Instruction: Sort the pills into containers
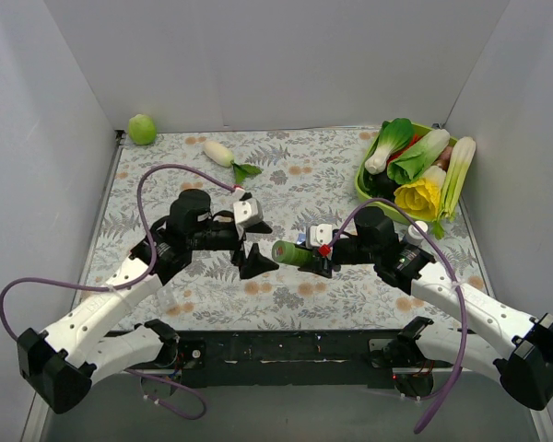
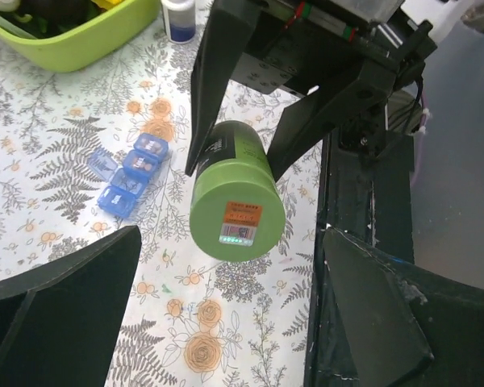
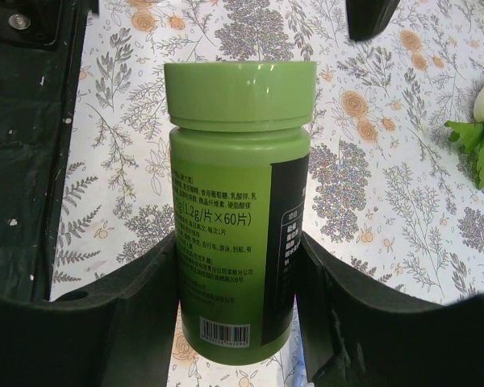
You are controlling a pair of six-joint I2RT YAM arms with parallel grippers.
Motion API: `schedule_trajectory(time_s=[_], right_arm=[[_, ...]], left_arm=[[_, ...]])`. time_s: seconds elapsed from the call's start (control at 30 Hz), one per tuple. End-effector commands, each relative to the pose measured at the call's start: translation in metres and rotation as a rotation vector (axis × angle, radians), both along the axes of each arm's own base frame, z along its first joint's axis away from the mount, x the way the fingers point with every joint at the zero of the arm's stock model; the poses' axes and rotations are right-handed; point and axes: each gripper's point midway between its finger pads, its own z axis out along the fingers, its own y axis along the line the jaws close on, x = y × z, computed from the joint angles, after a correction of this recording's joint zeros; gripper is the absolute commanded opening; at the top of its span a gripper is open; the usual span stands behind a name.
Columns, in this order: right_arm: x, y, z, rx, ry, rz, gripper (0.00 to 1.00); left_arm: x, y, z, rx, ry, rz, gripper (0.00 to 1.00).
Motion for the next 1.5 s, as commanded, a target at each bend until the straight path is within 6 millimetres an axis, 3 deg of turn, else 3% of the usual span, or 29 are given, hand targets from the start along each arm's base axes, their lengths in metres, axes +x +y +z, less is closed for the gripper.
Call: schedule_trajectory(time_s=[0.0,0.1,0.23,0.33,0.37,0.4,0.43,0.53,0.63,0.67,0.73,0.9,0.93,1.03,1.07,1.1,1.27,1.4,1.47], right_arm=[[0.003,0.009,0.026,0.058,-0.06,0.026,0.01],[0.004,0.009,0.027,0.057,-0.061,0.026,0.01],[0.004,0.008,0.025,0.05,-0.054,0.025,0.01],[0.003,0.009,0.024,0.047,-0.051,0.026,0.01],[0.004,0.009,0.025,0.049,-0.053,0.026,0.01],[0.004,0.009,0.025,0.049,-0.052,0.024,0.01],[0.004,0.009,0.025,0.047,-0.053,0.023,0.01],[0.005,0.008,0.024,0.044,-0.052,0.018,0.01],[0.006,0.006,0.022,0.037,-0.053,0.005,0.01],[0.007,0.006,0.022,0.036,-0.056,0.001,0.01],[0.008,0.005,0.021,0.032,-0.056,-0.008,0.01],[0.009,0.005,0.02,0.031,-0.057,-0.008,0.01],[0.008,0.005,0.019,0.028,-0.053,-0.007,0.01],[0.008,0.005,0.018,0.028,-0.054,-0.006,0.01],[0.008,0.005,0.019,0.028,-0.054,-0.008,0.01],[0.008,0.005,0.019,0.028,-0.054,-0.008,0.01],[0.007,0.004,0.019,0.032,-0.056,-0.006,0.01],[0.008,0.005,0.02,0.034,-0.059,-0.009,0.01],[0.008,0.005,0.02,0.032,-0.059,-0.01,0.01]], left_arm=[[-0.004,-0.016,0.011,-0.001,-0.132,-0.077,0.98],[-0.005,-0.023,0.002,0.025,-0.131,-0.079,0.98],[0.001,-0.028,-0.004,0.047,-0.071,-0.051,0.81],[0.001,-0.03,-0.015,0.076,0.007,-0.04,0.43],[0.0,-0.03,-0.017,0.084,0.029,-0.036,0.15],[0.002,-0.028,-0.021,0.098,0.052,-0.016,0.05],[0.002,-0.028,-0.021,0.098,0.101,0.009,0.0],[0.009,-0.024,-0.025,0.122,0.21,0.122,0.0],[0.022,-0.018,-0.029,0.153,0.425,0.332,0.0],[0.028,-0.02,-0.026,0.14,0.56,0.396,0.0],[0.015,-0.019,-0.027,0.151,0.767,0.393,0.0],[0.011,-0.016,-0.026,0.039,1.417,0.547,0.0],[0.008,-0.017,-0.025,0.031,1.471,0.548,0.0],[0.011,-0.018,-0.022,0.004,1.567,0.601,0.0],[0.013,-0.018,-0.022,0.001,1.581,0.619,0.19],[0.014,-0.019,-0.021,-0.005,1.583,0.622,0.25],[0.024,-0.022,-0.003,-0.051,1.514,0.601,0.23],[0.019,-0.023,-0.012,-0.034,1.53,0.572,0.0],[0.018,-0.023,-0.013,-0.05,1.536,0.556,0.0]])
